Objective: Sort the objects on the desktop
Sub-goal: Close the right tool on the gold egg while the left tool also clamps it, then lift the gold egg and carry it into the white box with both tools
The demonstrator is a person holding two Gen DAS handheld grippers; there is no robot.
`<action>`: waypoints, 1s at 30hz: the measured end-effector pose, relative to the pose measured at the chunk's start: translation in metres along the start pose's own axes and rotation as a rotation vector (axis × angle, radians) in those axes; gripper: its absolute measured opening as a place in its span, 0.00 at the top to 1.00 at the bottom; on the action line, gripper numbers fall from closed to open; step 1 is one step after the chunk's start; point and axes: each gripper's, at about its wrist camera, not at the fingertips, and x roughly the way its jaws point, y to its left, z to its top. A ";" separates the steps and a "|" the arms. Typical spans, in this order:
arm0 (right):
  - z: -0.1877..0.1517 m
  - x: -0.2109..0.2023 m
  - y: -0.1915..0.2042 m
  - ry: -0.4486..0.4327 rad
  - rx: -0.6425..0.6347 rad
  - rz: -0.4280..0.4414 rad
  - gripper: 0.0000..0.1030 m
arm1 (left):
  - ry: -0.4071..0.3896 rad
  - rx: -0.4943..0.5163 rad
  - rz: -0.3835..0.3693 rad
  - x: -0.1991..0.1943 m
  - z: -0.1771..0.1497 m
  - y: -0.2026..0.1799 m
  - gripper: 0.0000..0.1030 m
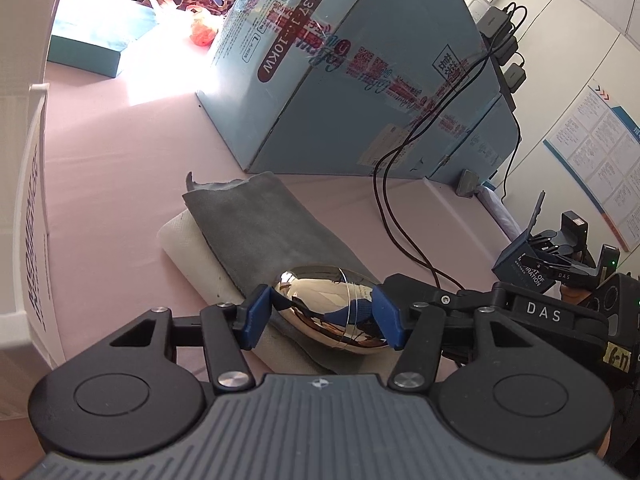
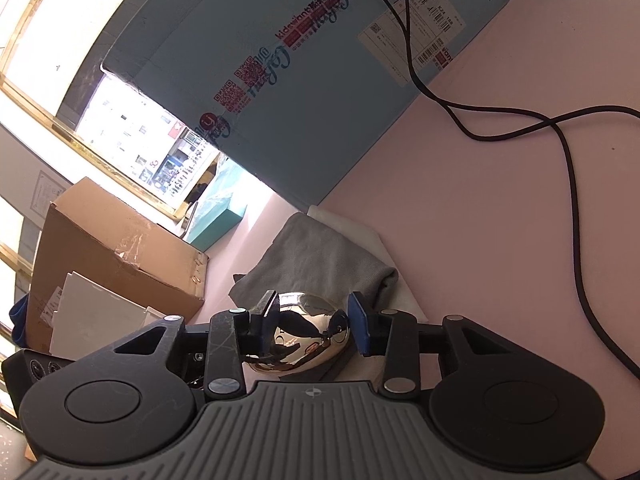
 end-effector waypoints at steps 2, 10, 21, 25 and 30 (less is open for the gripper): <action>0.000 -0.003 0.002 -0.008 -0.004 0.010 0.66 | -0.009 0.011 0.001 -0.003 0.001 -0.003 0.49; 0.001 -0.013 0.012 -0.042 -0.029 0.042 0.67 | -0.040 0.021 -0.006 -0.019 0.005 -0.009 0.49; 0.001 -0.028 0.046 -0.097 -0.072 0.102 0.67 | -0.124 0.055 0.025 -0.059 0.020 -0.027 0.48; 0.002 -0.030 0.065 -0.103 -0.096 0.118 0.67 | -0.157 0.046 0.032 -0.077 0.025 -0.025 0.48; 0.000 -0.028 0.098 -0.106 -0.146 0.136 0.67 | -0.214 0.029 0.046 -0.109 0.032 -0.015 0.48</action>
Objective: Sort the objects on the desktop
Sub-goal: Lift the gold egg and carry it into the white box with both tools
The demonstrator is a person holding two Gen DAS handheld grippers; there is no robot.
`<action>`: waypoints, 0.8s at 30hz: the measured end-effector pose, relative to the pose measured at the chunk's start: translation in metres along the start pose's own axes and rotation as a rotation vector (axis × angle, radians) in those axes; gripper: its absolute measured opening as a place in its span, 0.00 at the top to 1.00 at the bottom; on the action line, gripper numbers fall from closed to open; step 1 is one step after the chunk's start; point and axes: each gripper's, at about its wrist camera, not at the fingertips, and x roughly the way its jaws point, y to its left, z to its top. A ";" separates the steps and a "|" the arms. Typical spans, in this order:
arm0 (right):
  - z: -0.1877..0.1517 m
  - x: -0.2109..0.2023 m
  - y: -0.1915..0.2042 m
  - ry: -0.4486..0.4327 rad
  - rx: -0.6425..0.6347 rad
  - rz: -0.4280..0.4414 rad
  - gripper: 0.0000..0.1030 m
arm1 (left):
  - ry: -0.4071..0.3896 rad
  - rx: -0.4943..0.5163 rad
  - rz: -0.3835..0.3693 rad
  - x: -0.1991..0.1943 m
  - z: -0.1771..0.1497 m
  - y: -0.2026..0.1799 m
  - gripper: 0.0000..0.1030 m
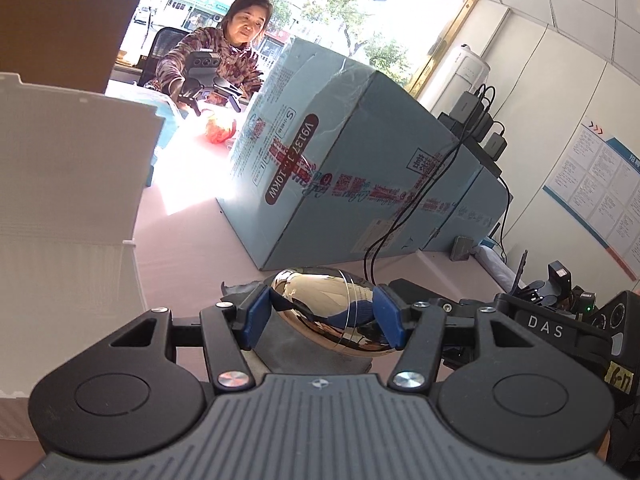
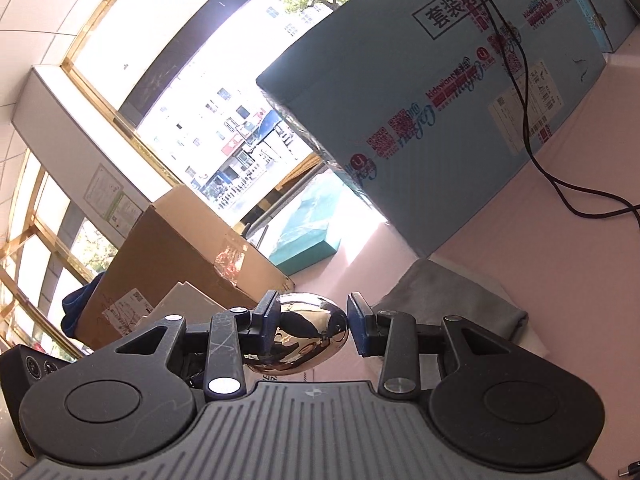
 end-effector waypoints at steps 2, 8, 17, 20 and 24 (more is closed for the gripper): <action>0.000 0.006 0.017 0.005 -0.023 0.016 0.67 | -0.024 -0.002 0.013 -0.013 0.006 0.006 0.48; -0.008 0.027 0.060 0.027 -0.074 0.070 0.67 | -0.092 -0.023 0.043 -0.051 0.021 0.035 0.48; -0.026 0.071 0.115 0.091 -0.131 0.120 0.67 | -0.160 -0.095 0.114 -0.096 0.035 0.085 0.48; -0.032 0.084 0.130 0.107 -0.147 0.150 0.67 | -0.191 -0.110 0.141 -0.110 0.037 0.097 0.48; -0.041 0.096 0.139 0.132 -0.159 0.171 0.67 | -0.198 -0.139 0.162 -0.118 0.038 0.114 0.48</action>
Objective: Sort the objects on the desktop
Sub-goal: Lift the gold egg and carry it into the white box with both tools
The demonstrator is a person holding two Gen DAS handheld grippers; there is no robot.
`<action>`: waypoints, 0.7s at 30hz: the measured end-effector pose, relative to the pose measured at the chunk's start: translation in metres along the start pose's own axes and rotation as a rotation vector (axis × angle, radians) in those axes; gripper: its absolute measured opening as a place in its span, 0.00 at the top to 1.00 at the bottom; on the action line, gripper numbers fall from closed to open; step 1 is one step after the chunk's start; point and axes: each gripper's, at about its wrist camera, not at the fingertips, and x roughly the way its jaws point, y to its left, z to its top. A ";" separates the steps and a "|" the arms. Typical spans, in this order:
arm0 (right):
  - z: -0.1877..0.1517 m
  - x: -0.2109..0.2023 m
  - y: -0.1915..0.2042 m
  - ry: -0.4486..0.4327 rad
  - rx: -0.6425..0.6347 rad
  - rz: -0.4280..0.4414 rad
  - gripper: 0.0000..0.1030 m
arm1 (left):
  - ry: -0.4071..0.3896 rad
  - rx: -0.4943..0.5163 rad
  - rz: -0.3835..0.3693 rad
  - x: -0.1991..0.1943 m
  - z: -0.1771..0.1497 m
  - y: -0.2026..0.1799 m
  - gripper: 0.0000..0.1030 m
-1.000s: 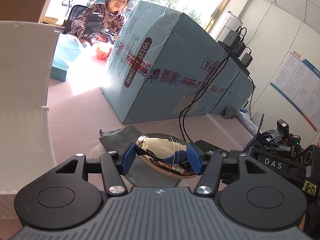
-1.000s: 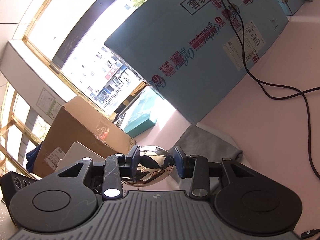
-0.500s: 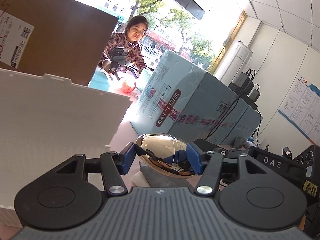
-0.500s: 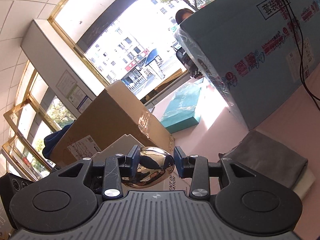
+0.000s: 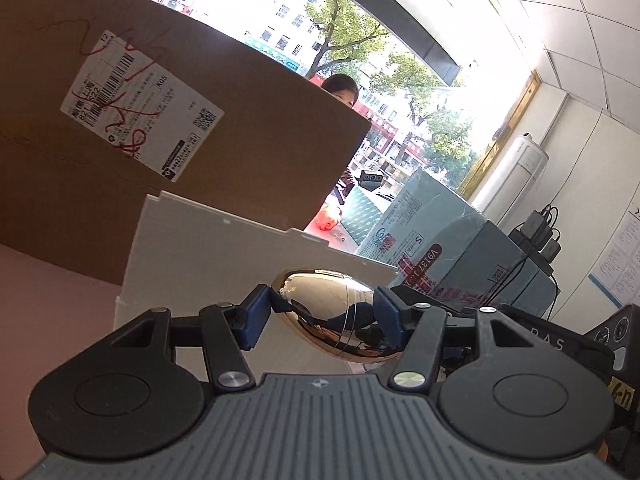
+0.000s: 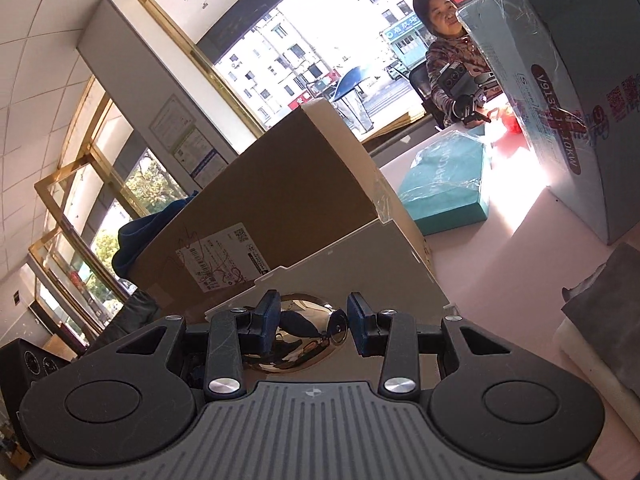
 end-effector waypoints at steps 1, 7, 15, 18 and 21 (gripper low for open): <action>-0.001 0.003 0.000 0.009 0.001 0.004 0.67 | 0.003 -0.008 0.005 0.001 0.000 0.003 0.48; -0.006 0.012 -0.007 0.045 0.020 0.012 0.67 | 0.024 -0.004 0.038 0.008 -0.002 0.008 0.47; -0.014 0.023 -0.026 0.113 0.060 0.001 0.66 | 0.111 0.026 0.081 0.022 -0.011 0.012 0.47; -0.018 0.028 -0.031 0.139 0.068 -0.006 0.66 | 0.139 0.004 0.087 0.027 -0.014 0.019 0.47; -0.021 0.032 -0.032 0.154 0.068 -0.015 0.66 | 0.153 -0.005 0.097 0.031 -0.015 0.023 0.46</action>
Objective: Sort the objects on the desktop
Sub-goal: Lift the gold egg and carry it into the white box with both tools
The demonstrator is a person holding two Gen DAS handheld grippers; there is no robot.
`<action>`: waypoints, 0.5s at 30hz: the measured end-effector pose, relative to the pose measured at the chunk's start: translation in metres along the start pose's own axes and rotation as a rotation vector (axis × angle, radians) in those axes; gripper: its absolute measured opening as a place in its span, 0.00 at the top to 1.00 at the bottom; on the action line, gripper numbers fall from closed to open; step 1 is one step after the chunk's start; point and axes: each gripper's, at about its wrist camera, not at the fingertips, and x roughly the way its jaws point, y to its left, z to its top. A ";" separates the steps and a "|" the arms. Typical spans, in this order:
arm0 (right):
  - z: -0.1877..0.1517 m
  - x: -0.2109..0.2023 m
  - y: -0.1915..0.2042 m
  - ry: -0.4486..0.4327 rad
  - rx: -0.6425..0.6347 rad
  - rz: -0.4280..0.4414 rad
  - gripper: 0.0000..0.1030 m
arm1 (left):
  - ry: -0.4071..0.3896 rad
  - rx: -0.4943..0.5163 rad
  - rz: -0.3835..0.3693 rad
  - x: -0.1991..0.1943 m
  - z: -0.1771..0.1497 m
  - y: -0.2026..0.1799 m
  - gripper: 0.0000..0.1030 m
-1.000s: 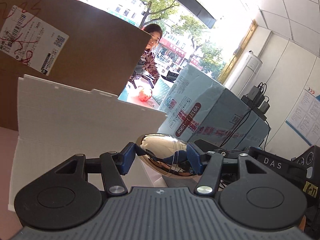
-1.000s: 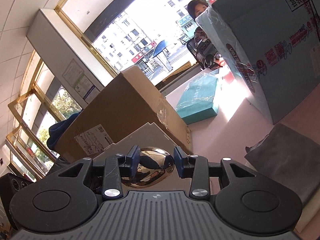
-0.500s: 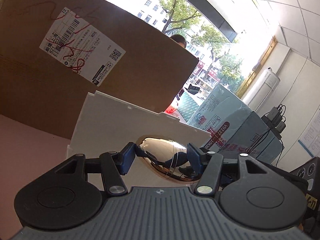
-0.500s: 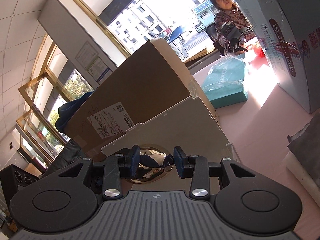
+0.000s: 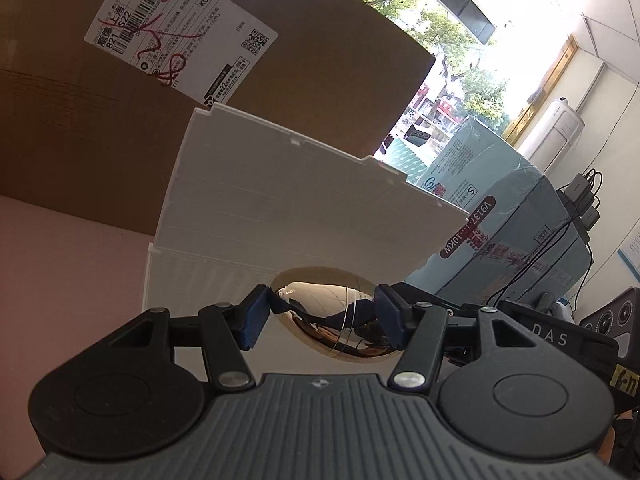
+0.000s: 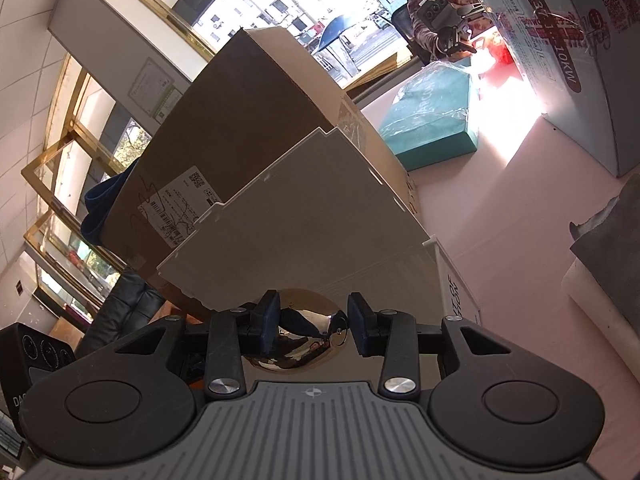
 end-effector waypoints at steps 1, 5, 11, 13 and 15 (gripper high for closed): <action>-0.001 0.001 0.000 0.004 -0.002 -0.002 0.66 | 0.004 -0.001 0.003 0.001 0.000 0.001 0.46; -0.001 0.009 -0.002 0.015 -0.012 -0.015 0.66 | 0.024 -0.014 0.010 0.004 -0.001 0.005 0.46; -0.003 0.014 -0.004 0.038 -0.011 -0.033 0.66 | 0.054 -0.035 0.017 0.010 -0.001 0.011 0.45; -0.004 0.016 -0.004 0.047 -0.017 -0.043 0.66 | 0.069 -0.051 0.016 0.012 -0.001 0.013 0.45; -0.005 0.017 -0.003 0.055 -0.022 -0.052 0.66 | 0.077 -0.064 0.014 0.013 -0.001 0.016 0.45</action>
